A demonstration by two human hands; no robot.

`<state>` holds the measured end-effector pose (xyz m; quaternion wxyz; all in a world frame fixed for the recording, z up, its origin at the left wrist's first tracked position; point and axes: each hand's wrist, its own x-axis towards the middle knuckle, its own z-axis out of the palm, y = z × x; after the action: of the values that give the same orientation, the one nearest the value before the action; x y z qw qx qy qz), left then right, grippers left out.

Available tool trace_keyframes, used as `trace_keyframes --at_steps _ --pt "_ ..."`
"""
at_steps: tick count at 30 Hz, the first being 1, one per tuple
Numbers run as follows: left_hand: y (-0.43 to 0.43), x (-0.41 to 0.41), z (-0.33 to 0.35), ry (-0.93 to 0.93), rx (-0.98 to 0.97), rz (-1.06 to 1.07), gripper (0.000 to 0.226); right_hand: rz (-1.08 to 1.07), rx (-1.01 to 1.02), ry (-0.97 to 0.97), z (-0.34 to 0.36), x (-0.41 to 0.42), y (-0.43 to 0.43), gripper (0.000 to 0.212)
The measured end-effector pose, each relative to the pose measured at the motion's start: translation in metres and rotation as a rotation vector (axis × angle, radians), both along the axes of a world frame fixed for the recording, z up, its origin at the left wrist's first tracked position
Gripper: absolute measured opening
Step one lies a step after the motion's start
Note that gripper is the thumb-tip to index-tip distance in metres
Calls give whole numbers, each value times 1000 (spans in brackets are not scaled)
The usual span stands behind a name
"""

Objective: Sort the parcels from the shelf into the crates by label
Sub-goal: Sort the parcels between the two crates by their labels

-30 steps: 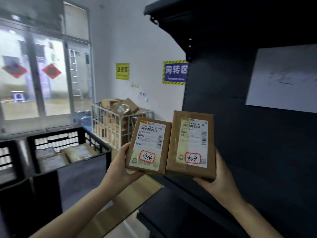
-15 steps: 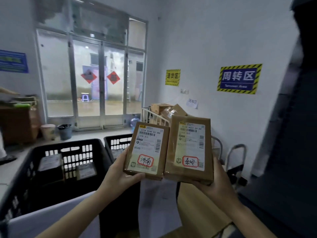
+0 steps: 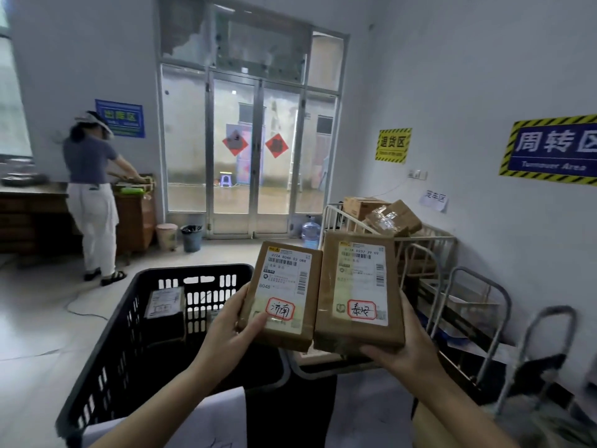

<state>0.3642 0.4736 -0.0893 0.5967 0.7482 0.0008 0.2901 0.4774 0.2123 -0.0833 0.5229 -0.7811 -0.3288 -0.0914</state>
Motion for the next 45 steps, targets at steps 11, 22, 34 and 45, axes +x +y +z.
trace_keyframes --at_steps 11,22,34,45 --pt "35 82 -14 192 -236 148 48 240 -54 90 -20 130 60 90" --pt "56 115 -39 275 -316 270 79 374 -143 257 -70 201 106 87" --pt "69 204 -13 336 -203 314 63 309 -190 285 -47 270 111 79" --pt "68 275 -23 461 -80 393 66 363 -395 261 -61 338 119 91"
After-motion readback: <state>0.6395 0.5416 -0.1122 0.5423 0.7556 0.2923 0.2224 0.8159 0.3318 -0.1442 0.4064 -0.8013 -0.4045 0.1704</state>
